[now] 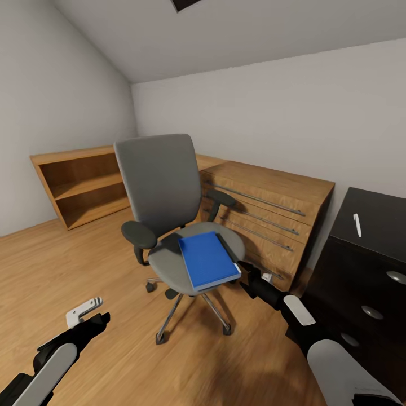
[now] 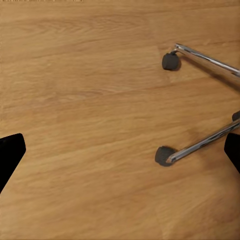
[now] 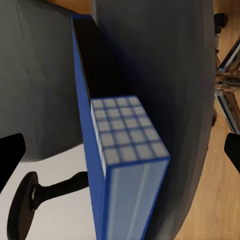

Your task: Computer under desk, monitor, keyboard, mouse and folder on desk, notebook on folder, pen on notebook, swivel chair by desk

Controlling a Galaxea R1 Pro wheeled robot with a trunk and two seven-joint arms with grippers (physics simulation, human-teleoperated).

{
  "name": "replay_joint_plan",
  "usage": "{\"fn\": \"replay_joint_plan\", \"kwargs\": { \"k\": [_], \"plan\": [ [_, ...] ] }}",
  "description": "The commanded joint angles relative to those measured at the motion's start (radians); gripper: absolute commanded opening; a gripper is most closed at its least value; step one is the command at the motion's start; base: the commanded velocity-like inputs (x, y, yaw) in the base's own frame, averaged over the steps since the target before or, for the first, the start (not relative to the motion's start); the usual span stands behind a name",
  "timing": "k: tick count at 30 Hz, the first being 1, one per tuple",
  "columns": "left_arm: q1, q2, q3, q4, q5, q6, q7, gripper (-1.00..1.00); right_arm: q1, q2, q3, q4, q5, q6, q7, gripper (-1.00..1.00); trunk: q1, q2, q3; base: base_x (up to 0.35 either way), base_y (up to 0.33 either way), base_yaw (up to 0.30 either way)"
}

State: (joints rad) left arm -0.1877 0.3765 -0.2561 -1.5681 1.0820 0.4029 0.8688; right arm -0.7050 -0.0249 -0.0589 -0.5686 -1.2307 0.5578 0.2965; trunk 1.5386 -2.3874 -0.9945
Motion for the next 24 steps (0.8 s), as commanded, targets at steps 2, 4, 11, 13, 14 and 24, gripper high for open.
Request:
{"fn": "replay_joint_plan", "kwargs": {
  "k": [2, 4, 11, 13, 14, 24],
  "plan": [
    [-0.001, 0.001, -0.002, -0.001, 0.005, 0.003, 0.007, 1.0, -0.001, 0.0, -0.004, 0.001, -0.001, 0.007, 0.001, 1.0, 0.0, 0.0, -0.001, 0.022, 0.0, 0.0],
    [-0.001, 0.001, -0.002, -0.001, 0.005, 0.003, 0.007, 1.0, -0.001, 0.0, -0.004, 0.001, -0.001, 0.007, 0.001, 1.0, 0.0, 0.0, -0.001, 0.011, 0.0, 0.0],
    [-0.001, 0.001, -0.002, -0.001, 0.007, 0.004, 0.007, 1.0, -0.001, 0.0, -0.004, 0.001, -0.001, 0.007, 0.001, 1.0, 0.0, 0.0, -0.001, 0.002, 0.0, 0.0],
    [-0.001, 0.001, -0.002, -0.001, 0.007, 0.004, 0.007, 1.0, -0.001, 0.0, -0.004, 0.001, -0.001, 0.007, 0.001, 1.0, 0.0, 0.0, -0.001, 0.0, 0.0, 0.0],
    [-0.001, 0.001, -0.002, -0.001, 0.007, 0.004, 0.007, 1.0, -0.001, 0.0, -0.004, 0.001, -0.001, 0.007, 0.001, 1.0, 0.0, 0.0, -0.001, 0.0, 0.0, 0.0],
    [-0.001, 0.001, -0.002, -0.001, 0.007, 0.004, 0.007, 1.0, -0.001, 0.004, -0.003, 0.001, -0.001, 0.007, -0.002, 1.0, 0.0, 0.0, -0.001, 0.0, 0.0, 0.0]
  ]
}}
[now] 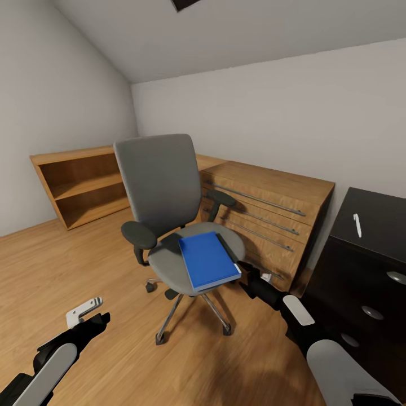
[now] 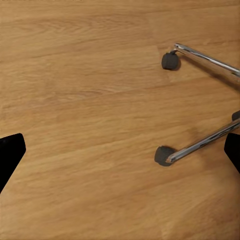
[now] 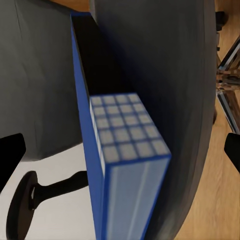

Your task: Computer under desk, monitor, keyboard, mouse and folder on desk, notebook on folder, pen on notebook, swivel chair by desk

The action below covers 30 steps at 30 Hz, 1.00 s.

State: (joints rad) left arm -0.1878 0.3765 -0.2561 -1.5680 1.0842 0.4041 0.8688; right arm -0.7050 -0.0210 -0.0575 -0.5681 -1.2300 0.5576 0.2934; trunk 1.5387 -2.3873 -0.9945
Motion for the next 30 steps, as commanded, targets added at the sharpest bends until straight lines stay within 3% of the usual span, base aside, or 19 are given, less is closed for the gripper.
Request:
{"fn": "replay_joint_plan", "kwargs": {
  "k": [1, 30],
  "plan": [
    [-0.001, 0.001, -0.002, -0.001, 0.005, 0.002, 0.007, 1.0, -0.001, 0.001, -0.004, 0.0, -0.002, 0.007, 0.0, 1.0, 0.0, 0.0, -0.001, 0.0, 0.0, 0.0],
    [-0.001, 0.001, -0.002, -0.001, 0.004, 0.004, 0.006, 1.0, -0.001, 0.003, -0.005, 0.001, 0.0, 0.007, -0.002, 1.0, 0.0, 0.0, -0.001, 0.028, 0.0, 0.0]
  ]
}}
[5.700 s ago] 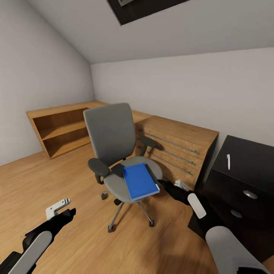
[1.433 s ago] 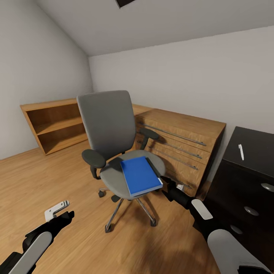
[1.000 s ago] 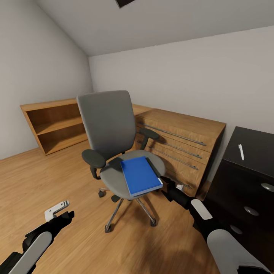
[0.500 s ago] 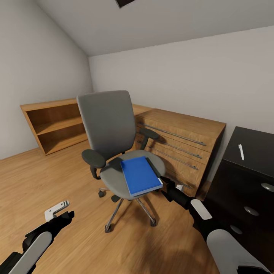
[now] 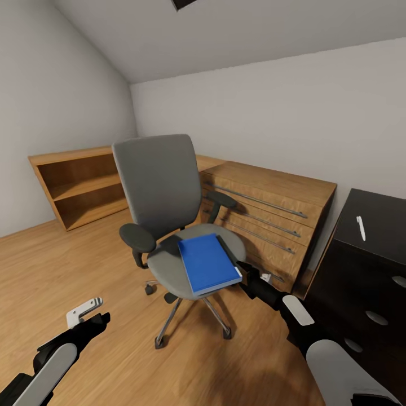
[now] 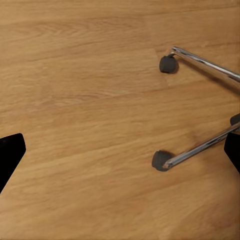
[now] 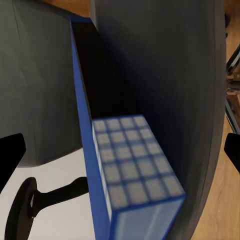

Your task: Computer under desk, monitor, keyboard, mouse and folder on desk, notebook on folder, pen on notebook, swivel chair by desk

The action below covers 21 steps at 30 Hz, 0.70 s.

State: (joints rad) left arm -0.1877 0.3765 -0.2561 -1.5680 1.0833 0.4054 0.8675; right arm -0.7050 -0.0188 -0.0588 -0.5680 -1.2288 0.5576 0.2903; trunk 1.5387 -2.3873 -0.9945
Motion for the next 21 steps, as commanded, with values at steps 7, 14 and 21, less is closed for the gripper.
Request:
{"fn": "replay_joint_plan", "kwargs": {
  "k": [7, 14, 21],
  "plan": [
    [-0.001, 0.001, -0.002, -0.001, 0.006, 0.003, 0.007, 1.0, -0.001, 0.0, -0.004, 0.0, -0.001, 0.007, 0.001, 1.0, 0.0, 0.0, -0.001, 0.003, 0.0, 0.0],
    [-0.001, 0.001, -0.002, -0.001, 0.005, 0.003, 0.008, 1.0, -0.001, 0.0, -0.004, 0.0, -0.001, 0.008, 0.0, 1.0, 0.0, 0.0, -0.001, 0.0, 0.0, 0.0],
    [-0.001, 0.001, -0.002, -0.001, 0.006, 0.003, 0.008, 1.0, -0.001, 0.0, -0.004, -0.001, -0.003, 0.007, -0.021, -1.0, 0.0, 0.0, -0.001, 0.0, 0.0, 0.0]
  ]
}}
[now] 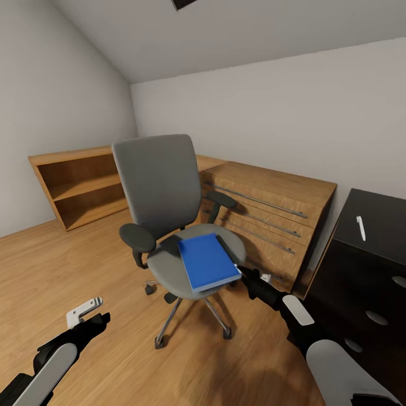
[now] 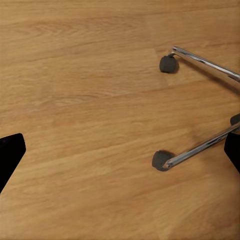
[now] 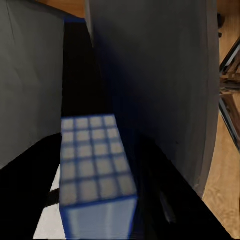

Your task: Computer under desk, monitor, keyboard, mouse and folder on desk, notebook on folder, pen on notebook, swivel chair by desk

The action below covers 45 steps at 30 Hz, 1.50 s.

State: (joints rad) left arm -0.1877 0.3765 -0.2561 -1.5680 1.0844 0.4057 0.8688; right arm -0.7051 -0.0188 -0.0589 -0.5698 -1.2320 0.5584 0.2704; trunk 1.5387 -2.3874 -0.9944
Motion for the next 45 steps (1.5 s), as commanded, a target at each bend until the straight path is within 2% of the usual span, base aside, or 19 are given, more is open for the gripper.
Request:
{"fn": "replay_joint_plan", "kwargs": {
  "k": [1, 12, 30, 33, 36, 39, 41, 42, 43, 45],
  "plan": [
    [-0.001, 0.001, -0.002, -0.001, 0.004, 0.002, 0.007, 1.0, -0.001, 0.0, -0.004, 0.001, 0.0, 0.007, -0.001, -1.0, 0.0, 0.0, -0.001, 0.0, 0.0, 0.0],
    [-0.001, 0.001, -0.002, -0.001, 0.004, 0.003, 0.007, 1.0, -0.001, 0.0, -0.005, 0.001, 0.0, 0.008, -0.002, -1.0, 0.0, 0.0, -0.001, 0.0, 0.0, 0.0],
    [-0.001, -0.001, -0.007, 0.003, 0.005, 0.002, 0.006, 1.0, -0.001, -0.003, -0.005, -0.015, 0.002, 0.006, 0.003, -1.0, -0.069, 0.126, 0.055, 0.0, 0.0, 0.0],
    [0.001, -0.003, -0.02, 0.071, 0.005, -0.003, 0.003, 1.0, -0.001, -0.003, -0.005, -0.048, 0.004, 0.003, 0.004, -1.0, -0.081, 0.147, 0.065, 0.0, 0.0, 0.0],
    [0.012, -0.004, -0.025, 0.095, 0.005, -0.004, 0.003, 1.0, -0.001, -0.003, -0.005, -0.066, 0.004, 0.001, 0.004, -1.0, -0.092, 0.168, 0.074, 0.0, 0.0, 0.0],
    [0.04, -0.004, -0.051, 0.13, 0.005, -0.007, 0.003, 1.0, -0.001, -0.003, -0.006, -0.089, 0.005, -0.006, 0.005, -1.0, -0.104, 0.189, 0.084, 0.0, 0.0, 0.0],
    [0.053, -0.004, -0.106, 0.191, 0.004, -0.029, 0.003, 1.0, 0.0, -0.003, -0.006, -0.11, 0.017, -0.016, 0.005, -1.0, -0.111, 0.203, 0.09, 0.0, 0.0, 0.0],
    [0.054, -0.004, -0.118, 0.209, 0.003, -0.04, 0.002, 1.0, 0.001, -0.003, -0.006, -0.113, 0.023, -0.018, 0.005, -1.0, -0.115, 0.21, 0.093, 0.0, 0.0, 0.0],
    [0.056, -0.005, -0.163, 0.267, 0.001, -0.085, 0.0, 1.0, 0.002, -0.003, -0.006, -0.125, 0.043, -0.026, 0.005, -1.0, -0.119, 0.217, 0.096, 0.0, 0.0, 0.0],
    [0.057, -0.006, -0.2, 0.303, 0.0, -0.12, -0.002, 1.0, 0.002, -0.003, -0.006, -0.133, 0.057, -0.03, 0.005, -1.0, -0.127, 0.231, 0.102, 0.0, 0.0, 0.0]
  ]
}}
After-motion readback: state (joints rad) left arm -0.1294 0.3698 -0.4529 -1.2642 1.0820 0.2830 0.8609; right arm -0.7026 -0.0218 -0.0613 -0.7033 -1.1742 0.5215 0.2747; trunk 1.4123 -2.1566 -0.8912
